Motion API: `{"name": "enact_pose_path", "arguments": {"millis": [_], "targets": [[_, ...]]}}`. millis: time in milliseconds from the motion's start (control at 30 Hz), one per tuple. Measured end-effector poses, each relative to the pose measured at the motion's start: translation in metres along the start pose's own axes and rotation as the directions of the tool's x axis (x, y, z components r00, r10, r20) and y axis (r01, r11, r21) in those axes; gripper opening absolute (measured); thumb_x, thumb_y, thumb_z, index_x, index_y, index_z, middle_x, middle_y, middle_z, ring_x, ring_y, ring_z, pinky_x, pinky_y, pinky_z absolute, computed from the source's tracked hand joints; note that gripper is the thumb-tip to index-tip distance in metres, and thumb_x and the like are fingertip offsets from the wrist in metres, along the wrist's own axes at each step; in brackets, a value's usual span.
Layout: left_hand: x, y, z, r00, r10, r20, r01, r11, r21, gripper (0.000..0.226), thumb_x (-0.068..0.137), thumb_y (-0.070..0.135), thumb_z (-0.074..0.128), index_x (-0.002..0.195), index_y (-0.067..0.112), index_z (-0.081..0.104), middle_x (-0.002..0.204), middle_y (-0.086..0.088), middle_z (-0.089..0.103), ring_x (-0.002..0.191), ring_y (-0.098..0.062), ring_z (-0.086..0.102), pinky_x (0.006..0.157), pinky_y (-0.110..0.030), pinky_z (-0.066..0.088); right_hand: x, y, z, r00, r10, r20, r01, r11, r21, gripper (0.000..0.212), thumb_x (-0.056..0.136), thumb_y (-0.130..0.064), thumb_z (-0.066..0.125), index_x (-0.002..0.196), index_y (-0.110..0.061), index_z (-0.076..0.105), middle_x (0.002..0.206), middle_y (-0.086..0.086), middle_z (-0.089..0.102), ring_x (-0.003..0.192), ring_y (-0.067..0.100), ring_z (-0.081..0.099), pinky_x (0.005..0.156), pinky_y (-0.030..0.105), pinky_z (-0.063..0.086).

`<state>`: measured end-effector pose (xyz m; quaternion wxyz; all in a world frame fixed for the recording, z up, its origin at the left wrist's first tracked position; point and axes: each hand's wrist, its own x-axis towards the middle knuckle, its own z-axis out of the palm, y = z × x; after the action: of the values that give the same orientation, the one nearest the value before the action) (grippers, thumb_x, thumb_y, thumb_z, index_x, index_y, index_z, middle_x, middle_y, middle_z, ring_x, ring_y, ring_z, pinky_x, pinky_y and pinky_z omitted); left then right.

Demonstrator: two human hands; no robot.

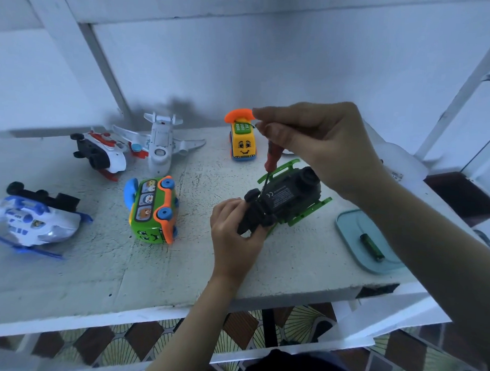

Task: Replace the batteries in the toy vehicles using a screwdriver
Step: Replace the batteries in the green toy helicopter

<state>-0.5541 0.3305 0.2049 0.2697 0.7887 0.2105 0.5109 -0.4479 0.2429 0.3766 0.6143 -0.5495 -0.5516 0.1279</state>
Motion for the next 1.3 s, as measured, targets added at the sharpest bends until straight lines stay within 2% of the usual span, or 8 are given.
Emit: {"name": "enact_pose_path", "arguments": {"millis": [267,433,600,700,900,1000,1167,1300], "targets": [[-0.001,-0.001,0.001,1.000,-0.018,0.003,0.018,0.999,0.033,0.036,0.066,0.018,0.080,0.096,0.000,0.071,0.094,0.010,0.056,0.096,-0.003,0.044,0.085,-0.012,0.037,0.001,0.010,0.003,0.988,-0.154,0.002,0.136,0.865,-0.483,0.025,0.094,-0.027,0.056,0.102,-0.011,0.073,0.081,0.006,0.064,0.073,-0.003,0.051,0.069,0.003,0.036],[-0.001,-0.002,0.000,0.998,-0.046,0.037,0.045,0.998,0.036,0.036,0.068,0.019,0.080,0.099,0.003,0.071,0.094,0.011,0.057,0.096,-0.008,0.048,0.084,-0.017,0.040,0.006,0.010,-0.004,0.996,0.044,0.072,-0.031,0.984,-0.178,0.035,0.095,-0.004,0.044,0.126,-0.001,0.060,0.109,0.002,0.068,0.109,0.011,0.063,0.103,0.027,0.045],[-0.001,-0.002,0.000,0.998,-0.058,0.030,0.057,0.998,0.029,0.037,0.072,0.028,0.074,0.099,0.003,0.071,0.091,0.003,0.063,0.095,-0.007,0.047,0.085,-0.011,0.037,0.005,0.003,-0.006,0.993,0.063,0.099,-0.082,0.976,0.203,0.037,0.088,0.002,0.058,0.124,-0.005,0.057,0.093,0.016,0.071,0.064,0.033,0.062,0.077,0.030,0.055],[-0.001,-0.001,0.000,0.998,-0.048,0.027,0.047,0.999,0.027,0.037,0.073,0.029,0.074,0.099,0.003,0.071,0.092,0.007,0.061,0.095,-0.007,0.047,0.086,-0.012,0.037,0.005,0.006,-0.002,0.997,0.049,0.056,-0.056,0.988,0.143,0.031,0.084,-0.002,0.066,0.115,-0.007,0.065,0.081,0.027,0.067,0.058,0.042,0.060,0.069,0.031,0.055],[0.000,-0.001,0.000,0.998,-0.047,0.030,0.047,0.999,0.013,0.041,0.075,0.036,0.070,0.100,0.004,0.072,0.092,0.006,0.062,0.095,-0.008,0.048,0.083,-0.021,0.041,0.010,0.012,0.002,0.997,-0.083,-0.006,0.078,0.959,-0.271,0.022,0.094,-0.018,0.056,0.086,-0.007,0.074,0.062,0.000,0.068,0.080,0.004,0.060,0.075,0.014,0.041],[0.000,-0.001,0.000,0.998,-0.053,0.028,0.053,0.999,0.008,0.041,0.075,0.036,0.069,0.099,0.003,0.072,0.091,0.003,0.065,0.095,-0.007,0.048,0.083,-0.019,0.041,0.012,0.003,-0.003,0.996,0.019,0.093,-0.007,0.991,-0.135,0.028,0.093,-0.005,0.044,0.092,-0.001,0.072,0.070,0.020,0.069,0.095,0.005,0.063,0.082,0.012,0.043],[0.001,0.000,0.001,0.999,-0.039,0.007,0.039,0.999,-0.007,0.041,0.074,0.035,0.069,0.097,0.001,0.071,0.094,0.010,0.056,0.095,-0.003,0.045,0.083,-0.014,0.039,0.009,-0.008,-0.003,0.963,0.096,0.253,-0.125,0.987,0.103,0.037,0.093,0.011,0.044,0.127,0.004,0.055,0.092,0.041,0.060,0.074,0.051,0.055,0.085,0.015,0.047],[0.001,0.000,0.000,0.999,-0.033,0.006,0.033,0.999,-0.009,0.041,0.073,0.035,0.069,0.097,0.002,0.071,0.095,0.011,0.056,0.095,-0.003,0.044,0.083,-0.015,0.039,0.011,-0.003,0.000,0.973,0.064,0.222,-0.113,0.971,0.213,0.039,0.085,0.004,0.057,0.125,0.000,0.057,0.104,0.033,0.064,0.062,0.049,0.055,0.072,0.041,0.054]]}}
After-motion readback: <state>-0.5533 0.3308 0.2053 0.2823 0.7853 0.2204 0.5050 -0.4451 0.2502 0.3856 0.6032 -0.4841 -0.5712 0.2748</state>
